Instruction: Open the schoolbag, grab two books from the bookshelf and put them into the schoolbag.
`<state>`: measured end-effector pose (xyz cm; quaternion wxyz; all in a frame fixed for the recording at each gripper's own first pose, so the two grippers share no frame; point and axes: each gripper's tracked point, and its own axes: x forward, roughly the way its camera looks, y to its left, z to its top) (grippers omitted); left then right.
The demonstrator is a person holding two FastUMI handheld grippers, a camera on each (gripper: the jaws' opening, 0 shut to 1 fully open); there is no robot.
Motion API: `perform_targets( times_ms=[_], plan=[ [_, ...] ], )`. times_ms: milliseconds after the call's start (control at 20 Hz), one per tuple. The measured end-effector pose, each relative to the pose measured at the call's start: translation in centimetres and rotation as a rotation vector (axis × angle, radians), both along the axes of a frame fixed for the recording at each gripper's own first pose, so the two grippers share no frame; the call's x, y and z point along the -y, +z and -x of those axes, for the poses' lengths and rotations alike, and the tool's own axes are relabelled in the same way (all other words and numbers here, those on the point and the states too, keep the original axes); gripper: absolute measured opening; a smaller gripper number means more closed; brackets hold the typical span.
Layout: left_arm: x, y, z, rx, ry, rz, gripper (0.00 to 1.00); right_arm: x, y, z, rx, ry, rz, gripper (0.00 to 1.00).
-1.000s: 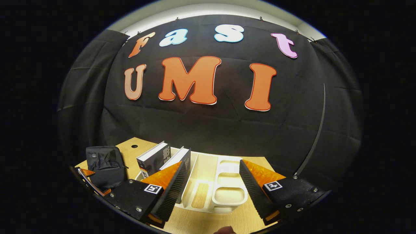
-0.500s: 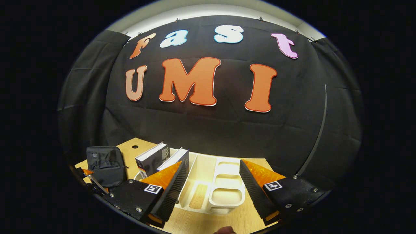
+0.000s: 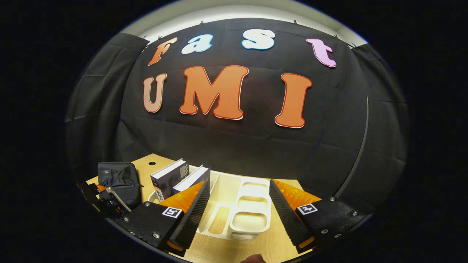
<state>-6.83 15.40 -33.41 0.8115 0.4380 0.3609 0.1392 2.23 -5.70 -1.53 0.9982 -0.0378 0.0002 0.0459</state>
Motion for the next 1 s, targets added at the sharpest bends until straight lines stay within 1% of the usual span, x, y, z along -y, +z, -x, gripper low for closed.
perform_targets(
  times_ms=[50,100,250,300,350,450,500,550,750,1000],
  plan=[
    [0.2,0.4,0.1,-0.002,0.003,0.013,0.75,0.0,0.0,0.0,-0.001,0.004,0.000,0.98],
    [0.4,0.6,0.0,-0.001,-0.002,0.022,0.69,0.1,0.0,-0.1,0.000,0.007,0.000,0.98],
    [0.7,1.0,-0.2,-0.022,-0.026,0.041,0.33,-0.1,-0.1,-0.2,-0.001,0.012,0.003,0.98],
    [0.9,1.0,-0.3,-0.028,-0.036,0.054,0.26,-0.2,-0.2,-0.2,-0.004,0.013,0.006,0.98],
    [1.0,0.7,-0.1,-0.044,-0.038,0.078,0.15,-0.2,-0.3,-0.2,-0.008,0.010,0.011,0.98],
    [1.2,0.5,0.1,-0.075,-0.044,0.137,0.08,-0.3,-0.4,-0.3,-0.013,-0.001,0.020,0.98],
    [1.0,0.7,0.1,-0.085,-0.047,0.157,0.09,-0.5,-0.4,-0.4,-0.018,-0.008,0.024,0.98],
    [1.1,0.8,0.1,-0.097,-0.054,0.185,0.07,-0.7,-0.4,-0.4,-0.025,-0.016,0.027,0.98],
    [0.8,1.4,0.2,-0.168,-0.077,0.324,0.06,-2.1,0.0,-0.9,-0.038,-0.058,0.042,0.98],
    [0.2,3.9,-1.2,-0.205,-0.133,0.479,0.06,-5.3,1.4,-1.1,-0.045,-0.074,0.050,0.98]
  ],
)
